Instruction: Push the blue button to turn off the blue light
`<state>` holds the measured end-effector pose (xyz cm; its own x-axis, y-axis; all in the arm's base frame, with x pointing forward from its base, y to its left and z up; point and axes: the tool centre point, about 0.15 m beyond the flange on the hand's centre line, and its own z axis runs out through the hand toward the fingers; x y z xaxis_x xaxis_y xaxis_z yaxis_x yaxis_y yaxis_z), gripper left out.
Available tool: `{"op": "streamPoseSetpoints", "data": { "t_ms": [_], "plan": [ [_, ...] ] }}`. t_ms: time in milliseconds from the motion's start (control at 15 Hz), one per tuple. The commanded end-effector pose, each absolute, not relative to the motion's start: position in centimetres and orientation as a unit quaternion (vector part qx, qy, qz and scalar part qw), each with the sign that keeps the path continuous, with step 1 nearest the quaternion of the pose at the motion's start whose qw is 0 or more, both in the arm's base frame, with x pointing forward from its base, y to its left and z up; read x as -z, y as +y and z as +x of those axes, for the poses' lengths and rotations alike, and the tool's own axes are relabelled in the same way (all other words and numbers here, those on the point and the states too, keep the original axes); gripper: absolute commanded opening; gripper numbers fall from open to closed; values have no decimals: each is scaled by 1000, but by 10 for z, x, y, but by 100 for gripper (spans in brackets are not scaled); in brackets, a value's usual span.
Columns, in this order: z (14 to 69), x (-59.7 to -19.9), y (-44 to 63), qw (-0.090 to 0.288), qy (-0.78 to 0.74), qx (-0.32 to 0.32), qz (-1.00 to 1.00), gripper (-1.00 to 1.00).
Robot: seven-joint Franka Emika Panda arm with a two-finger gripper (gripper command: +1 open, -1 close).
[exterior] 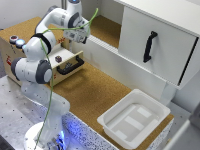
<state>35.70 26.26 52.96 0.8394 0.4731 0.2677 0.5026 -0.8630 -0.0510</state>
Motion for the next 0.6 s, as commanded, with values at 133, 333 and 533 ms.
{"op": "streamPoseSetpoints", "data": {
  "t_ms": [133,333,533],
  "plan": [
    [293,-557,381,12,-409,71,-910,100],
    [266,-556,404,8,-488,75,-870,100],
    [251,-553,440,7,-562,78,-824,100]
  ]
}}
